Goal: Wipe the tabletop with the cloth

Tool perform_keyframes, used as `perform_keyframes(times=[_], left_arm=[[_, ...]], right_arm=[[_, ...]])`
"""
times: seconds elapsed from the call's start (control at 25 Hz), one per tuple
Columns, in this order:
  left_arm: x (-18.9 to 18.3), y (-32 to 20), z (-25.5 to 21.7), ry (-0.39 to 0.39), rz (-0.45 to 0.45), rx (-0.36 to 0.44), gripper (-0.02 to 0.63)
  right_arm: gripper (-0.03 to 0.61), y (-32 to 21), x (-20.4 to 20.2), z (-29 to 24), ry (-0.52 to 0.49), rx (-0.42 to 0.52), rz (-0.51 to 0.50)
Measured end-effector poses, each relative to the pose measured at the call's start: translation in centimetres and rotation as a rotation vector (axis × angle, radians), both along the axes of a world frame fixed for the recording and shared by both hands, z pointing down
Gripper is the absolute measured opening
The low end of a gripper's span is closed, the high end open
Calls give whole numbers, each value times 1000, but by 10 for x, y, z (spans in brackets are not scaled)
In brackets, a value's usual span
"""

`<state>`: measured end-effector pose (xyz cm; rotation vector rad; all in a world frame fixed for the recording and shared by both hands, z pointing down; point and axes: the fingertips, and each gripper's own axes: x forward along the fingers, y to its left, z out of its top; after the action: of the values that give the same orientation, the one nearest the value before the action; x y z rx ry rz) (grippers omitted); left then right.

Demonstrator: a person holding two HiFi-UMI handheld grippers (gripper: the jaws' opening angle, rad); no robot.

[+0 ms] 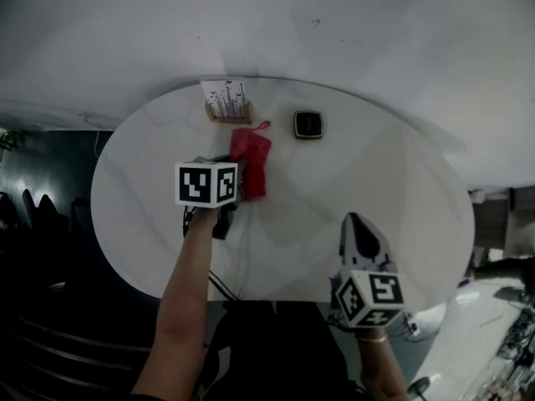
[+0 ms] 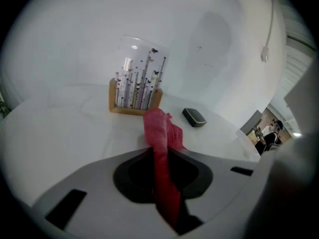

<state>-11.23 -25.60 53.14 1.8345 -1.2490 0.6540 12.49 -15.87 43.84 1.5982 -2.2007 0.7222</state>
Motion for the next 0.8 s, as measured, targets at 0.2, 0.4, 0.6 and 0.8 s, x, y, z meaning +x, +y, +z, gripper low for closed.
perform_keyframes(times=[0.2, 0.4, 0.6, 0.8], left_arm=[[-45, 10, 1, -33, -80, 3, 54], [-84, 23, 0, -100, -132, 7, 54], [-119, 43, -5, -157, -194, 17, 54], [-142, 67, -15, -167, -246, 35, 54]], right_arm=[[2, 4, -5, -1, 4, 0, -11], [2, 10, -5, -4, 6, 8, -9], [2, 20, -4, -8, 9, 18, -6], [2, 32, -5, -9, 6, 21, -1]])
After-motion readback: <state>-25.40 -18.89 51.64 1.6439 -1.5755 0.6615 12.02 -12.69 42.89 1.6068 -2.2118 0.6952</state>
